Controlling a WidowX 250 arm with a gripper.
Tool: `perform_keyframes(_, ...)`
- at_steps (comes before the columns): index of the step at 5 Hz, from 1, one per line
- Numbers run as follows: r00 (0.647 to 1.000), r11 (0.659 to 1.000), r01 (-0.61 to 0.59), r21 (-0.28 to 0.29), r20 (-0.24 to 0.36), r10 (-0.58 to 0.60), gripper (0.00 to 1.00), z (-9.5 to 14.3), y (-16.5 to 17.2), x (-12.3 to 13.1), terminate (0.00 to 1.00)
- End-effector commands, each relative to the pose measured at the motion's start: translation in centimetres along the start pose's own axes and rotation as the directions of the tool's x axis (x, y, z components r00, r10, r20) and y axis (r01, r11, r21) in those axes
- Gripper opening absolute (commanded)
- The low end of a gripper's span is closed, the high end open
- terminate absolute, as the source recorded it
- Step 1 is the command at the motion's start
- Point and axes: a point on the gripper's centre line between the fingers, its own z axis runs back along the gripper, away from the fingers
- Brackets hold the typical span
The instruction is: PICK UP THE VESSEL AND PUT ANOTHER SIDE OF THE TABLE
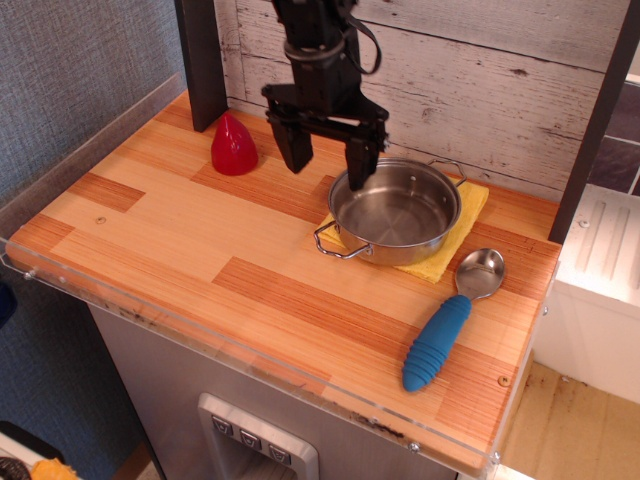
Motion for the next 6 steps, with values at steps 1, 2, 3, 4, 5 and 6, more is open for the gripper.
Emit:
perform_keyframes(1, 0.998, 0.997, 0.063, 0.037, 0.014, -0.064, 1.0, -0.8, -1.41, 0.84, 0.0)
perform_keyframes(2, 0.998, 0.997, 0.068, 0.041, 0.003, -0.068, 1.0, -1.3, -1.31, 0.75, 0.0)
perform_keyframes(3, 0.997, 0.996, 0.075, 0.046, 0.001, -0.075, 0.0, -1.62, -1.25, 0.67, 0.0)
perform_keyframes(4, 0.997, 0.996, 0.078, 0.043, -0.007, -0.078, 0.0, -1.73, -1.36, 0.54, 0.0)
perform_keyframes(5, 0.997, 0.996, 0.079, 0.039, -0.003, -0.079, 0.0, -1.49, -1.68, 0.45, 0.0)
perform_keyframes(6, 0.997, 0.997, 0.077, 0.03, 0.0, -0.077, 0.0, -1.25, -2.0, 0.45, 0.0)
